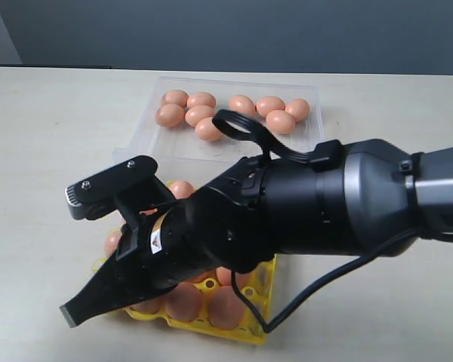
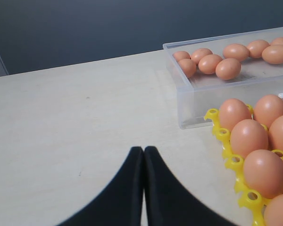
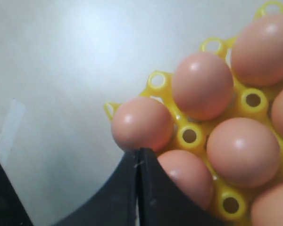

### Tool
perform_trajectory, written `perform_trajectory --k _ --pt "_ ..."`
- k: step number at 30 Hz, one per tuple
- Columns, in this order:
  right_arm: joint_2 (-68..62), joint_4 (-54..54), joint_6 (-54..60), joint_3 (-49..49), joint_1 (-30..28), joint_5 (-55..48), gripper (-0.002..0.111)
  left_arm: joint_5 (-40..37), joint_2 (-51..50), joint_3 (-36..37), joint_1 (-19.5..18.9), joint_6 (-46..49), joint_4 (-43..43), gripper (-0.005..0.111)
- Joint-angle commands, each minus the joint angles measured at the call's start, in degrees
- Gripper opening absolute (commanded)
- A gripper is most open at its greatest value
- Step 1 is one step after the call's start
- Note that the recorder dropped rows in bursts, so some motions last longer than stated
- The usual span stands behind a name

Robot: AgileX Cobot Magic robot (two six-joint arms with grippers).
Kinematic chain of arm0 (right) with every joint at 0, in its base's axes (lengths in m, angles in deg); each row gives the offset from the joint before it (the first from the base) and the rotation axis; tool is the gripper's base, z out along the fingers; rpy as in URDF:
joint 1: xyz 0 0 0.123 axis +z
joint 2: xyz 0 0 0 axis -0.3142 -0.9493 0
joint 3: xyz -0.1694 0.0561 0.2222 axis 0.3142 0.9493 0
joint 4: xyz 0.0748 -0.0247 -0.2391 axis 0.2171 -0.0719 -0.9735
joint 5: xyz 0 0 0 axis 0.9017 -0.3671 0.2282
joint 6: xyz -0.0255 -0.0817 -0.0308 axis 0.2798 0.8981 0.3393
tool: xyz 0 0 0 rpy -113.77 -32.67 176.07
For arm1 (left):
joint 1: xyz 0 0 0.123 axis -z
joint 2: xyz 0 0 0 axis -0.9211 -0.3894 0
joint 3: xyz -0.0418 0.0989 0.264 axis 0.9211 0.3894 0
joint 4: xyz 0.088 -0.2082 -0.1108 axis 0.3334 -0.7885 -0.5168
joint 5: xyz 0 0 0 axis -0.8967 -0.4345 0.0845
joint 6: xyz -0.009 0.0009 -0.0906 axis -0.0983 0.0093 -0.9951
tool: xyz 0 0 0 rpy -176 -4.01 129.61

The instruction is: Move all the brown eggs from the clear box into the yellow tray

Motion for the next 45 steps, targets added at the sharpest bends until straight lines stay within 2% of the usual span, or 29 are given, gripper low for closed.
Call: perform_trajectory --k 1,9,19,35,40,45 --pt "0.8 -0.5 0.0 -0.3 -0.4 1.2 -0.001 0.5 0.3 0.2 0.4 0.0 0.0 0.0" --pt "1.0 -3.3 0.0 -0.3 -0.9 7.2 -0.001 0.5 0.3 0.2 0.4 0.0 0.0 0.0" --pt "5.4 -2.7 0.0 -0.3 -8.8 8.5 -0.001 0.5 0.3 0.2 0.4 0.0 0.0 0.0" --pt "9.1 -3.1 0.0 -0.2 -8.8 8.5 -0.001 0.5 0.3 0.2 0.4 0.0 0.0 0.0" --pt "9.0 -7.5 0.0 -0.2 -8.8 8.7 -0.001 0.5 0.3 0.2 0.4 0.0 0.0 0.0" --pt "9.0 -7.5 -0.3 -0.2 -9.1 8.7 -0.001 0.5 0.3 0.2 0.4 0.0 0.0 0.0"
